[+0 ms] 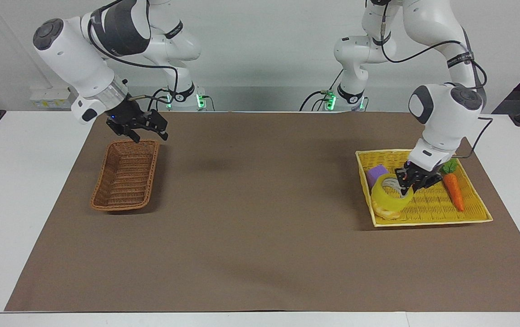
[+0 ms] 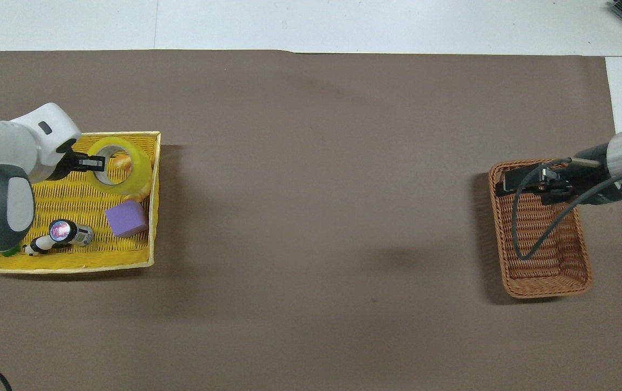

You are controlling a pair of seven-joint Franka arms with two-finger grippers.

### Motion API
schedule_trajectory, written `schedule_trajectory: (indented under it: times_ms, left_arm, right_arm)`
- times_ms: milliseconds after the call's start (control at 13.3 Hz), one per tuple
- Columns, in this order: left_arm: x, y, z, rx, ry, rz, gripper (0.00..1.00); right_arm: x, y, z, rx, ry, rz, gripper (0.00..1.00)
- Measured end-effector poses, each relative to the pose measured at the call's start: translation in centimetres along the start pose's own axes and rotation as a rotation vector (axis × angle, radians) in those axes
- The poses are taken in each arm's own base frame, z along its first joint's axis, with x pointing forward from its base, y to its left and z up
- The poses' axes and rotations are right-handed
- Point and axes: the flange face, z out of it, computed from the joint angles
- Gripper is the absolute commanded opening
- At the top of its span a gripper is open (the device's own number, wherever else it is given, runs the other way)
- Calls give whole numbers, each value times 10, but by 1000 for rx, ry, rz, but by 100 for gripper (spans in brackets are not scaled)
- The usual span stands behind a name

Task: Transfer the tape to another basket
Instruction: 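Lift the tape with the left gripper while the right gripper reaches toward it, then grasp the tape with the right gripper while the left gripper releases it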

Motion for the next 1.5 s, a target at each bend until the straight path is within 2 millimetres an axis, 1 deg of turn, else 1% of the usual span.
schedule_trajectory:
  times_ms: [225,300,450,600,675,825,900,1125,1275,1500]
  left_arm:
    - [-9,65,-2,-73,-12,-37,0]
    - [-13,89,-3,-107,-21,-58,0]
    - [-24,128,-5,-155,-37,-71,0]
    - [-33,157,-7,-188,-53,-88,0]
    - [-37,168,-8,-204,-61,-94,0]
    - [-42,183,-9,-246,-77,-113,0]
    - [-43,187,-10,-263,-83,-124,0]
    - [-46,195,-11,-280,-90,-127,0]
    - [-49,201,-11,-282,-93,-118,0]
    - [-50,204,-12,-283,-93,-112,0]
  right_arm:
    - [-6,-21,48,80,43,26,100]
    - [-8,-27,61,114,62,46,100]
    - [-14,-38,79,171,86,79,100]
    - [-20,-46,93,195,82,85,100]
    - [-23,-48,103,201,71,74,100]
    - [-28,-54,130,211,66,47,100]
    - [-33,-59,144,209,57,42,100]
    - [-53,-79,173,215,19,26,100]
    - [-58,-87,179,249,22,39,100]
    - [-65,-97,184,288,27,28,100]
